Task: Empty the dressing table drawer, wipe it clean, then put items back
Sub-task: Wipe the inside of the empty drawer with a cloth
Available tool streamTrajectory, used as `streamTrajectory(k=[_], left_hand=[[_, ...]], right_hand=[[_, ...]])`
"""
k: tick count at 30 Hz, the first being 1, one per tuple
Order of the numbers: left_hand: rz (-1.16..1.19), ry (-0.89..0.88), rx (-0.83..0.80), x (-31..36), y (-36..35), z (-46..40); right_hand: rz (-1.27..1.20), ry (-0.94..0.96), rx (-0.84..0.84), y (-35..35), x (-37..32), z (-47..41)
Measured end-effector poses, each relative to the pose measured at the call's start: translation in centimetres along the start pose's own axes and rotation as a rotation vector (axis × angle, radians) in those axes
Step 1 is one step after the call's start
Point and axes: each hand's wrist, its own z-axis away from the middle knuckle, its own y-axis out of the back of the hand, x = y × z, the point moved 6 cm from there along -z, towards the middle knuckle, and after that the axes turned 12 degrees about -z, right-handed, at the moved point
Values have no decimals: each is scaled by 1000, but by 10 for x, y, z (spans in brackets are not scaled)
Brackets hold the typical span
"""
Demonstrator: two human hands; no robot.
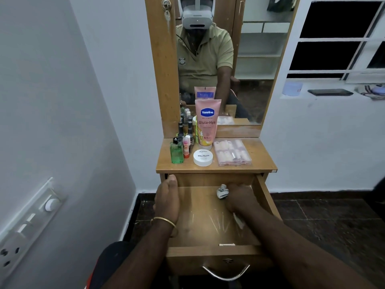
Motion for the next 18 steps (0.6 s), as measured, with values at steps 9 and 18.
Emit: streamTrajectory(k=[9, 18], left_hand=[[-79, -68, 40, 7, 4, 2], [-129, -105, 50, 6, 1, -2]], right_hand=[[-133, -156, 6, -41, -56, 13], [44, 207, -238, -61, -116, 33]])
